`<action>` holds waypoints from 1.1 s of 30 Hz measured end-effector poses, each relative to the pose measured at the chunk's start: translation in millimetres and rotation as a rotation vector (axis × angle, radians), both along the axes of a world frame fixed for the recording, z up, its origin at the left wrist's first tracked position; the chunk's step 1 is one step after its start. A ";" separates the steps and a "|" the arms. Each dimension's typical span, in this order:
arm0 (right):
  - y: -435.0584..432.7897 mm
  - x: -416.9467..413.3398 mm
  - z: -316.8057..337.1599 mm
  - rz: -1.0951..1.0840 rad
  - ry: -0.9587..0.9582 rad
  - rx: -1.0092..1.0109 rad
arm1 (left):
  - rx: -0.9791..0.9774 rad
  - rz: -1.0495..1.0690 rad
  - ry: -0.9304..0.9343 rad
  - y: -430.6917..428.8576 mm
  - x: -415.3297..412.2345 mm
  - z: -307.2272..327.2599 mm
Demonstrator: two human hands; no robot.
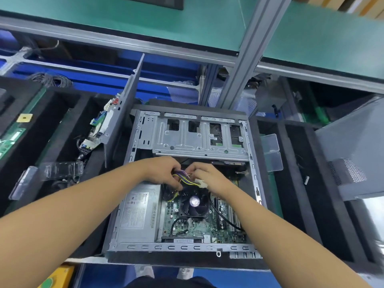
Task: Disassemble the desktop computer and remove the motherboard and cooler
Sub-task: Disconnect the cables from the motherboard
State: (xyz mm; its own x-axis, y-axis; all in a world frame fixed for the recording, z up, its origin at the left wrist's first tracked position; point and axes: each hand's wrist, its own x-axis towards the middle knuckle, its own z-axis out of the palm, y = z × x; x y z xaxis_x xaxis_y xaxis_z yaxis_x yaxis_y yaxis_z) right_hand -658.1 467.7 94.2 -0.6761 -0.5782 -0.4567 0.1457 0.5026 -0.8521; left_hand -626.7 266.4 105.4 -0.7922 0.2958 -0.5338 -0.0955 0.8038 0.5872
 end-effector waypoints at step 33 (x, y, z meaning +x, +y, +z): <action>-67.7 21.4 -23.3 0.738 0.538 0.177 | -0.945 -0.040 -0.368 -2.3 -18.8 -0.5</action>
